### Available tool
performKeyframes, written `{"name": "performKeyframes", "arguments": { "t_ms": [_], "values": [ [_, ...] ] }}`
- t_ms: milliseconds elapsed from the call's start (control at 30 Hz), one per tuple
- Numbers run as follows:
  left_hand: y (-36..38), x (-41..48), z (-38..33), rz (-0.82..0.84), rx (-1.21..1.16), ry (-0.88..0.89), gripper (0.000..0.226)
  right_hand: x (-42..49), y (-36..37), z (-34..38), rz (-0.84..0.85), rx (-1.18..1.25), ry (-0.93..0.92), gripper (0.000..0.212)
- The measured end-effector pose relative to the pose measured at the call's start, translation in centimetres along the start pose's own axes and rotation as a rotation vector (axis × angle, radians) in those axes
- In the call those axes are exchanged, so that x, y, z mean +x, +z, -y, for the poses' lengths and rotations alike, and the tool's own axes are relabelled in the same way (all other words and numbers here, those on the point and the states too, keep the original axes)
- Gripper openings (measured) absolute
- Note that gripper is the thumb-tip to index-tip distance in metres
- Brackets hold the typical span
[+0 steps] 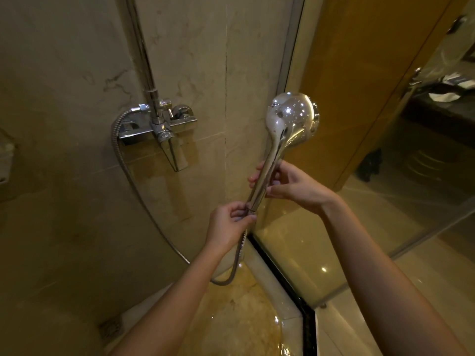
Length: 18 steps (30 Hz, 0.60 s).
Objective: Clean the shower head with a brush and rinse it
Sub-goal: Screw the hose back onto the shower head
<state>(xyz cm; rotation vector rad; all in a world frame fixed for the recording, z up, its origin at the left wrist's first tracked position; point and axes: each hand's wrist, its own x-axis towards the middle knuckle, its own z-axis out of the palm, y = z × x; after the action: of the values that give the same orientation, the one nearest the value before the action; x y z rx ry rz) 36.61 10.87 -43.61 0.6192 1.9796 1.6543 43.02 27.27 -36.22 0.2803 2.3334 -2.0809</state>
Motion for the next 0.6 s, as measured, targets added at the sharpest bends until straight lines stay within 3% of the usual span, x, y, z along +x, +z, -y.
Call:
{"name": "performKeyframes", "arguments": {
  "t_ms": [267, 467, 533, 600],
  "values": [
    [0.1, 0.1, 0.1, -0.010, -0.045, -0.021, 0.028, 0.4, 1.3, 0.6, -0.173, -0.256, -0.084, 0.046],
    [0.4, 0.0, -0.3, -0.036, -0.072, -0.036, 0.026, 0.7, 3.1, 1.1, -0.486, -0.589, -0.025, 0.042],
    [0.6, 0.1, -0.4, -0.049, -0.096, -0.049, 0.025, 1.1, 3.7, 0.9, -0.519, -0.574, -0.028, 0.044],
    [0.6, 0.3, -0.5, -0.050, -0.102, -0.049, 0.022, 1.3, 3.9, 0.9, -0.437, -0.377, -0.014, 0.050]
  ]
}}
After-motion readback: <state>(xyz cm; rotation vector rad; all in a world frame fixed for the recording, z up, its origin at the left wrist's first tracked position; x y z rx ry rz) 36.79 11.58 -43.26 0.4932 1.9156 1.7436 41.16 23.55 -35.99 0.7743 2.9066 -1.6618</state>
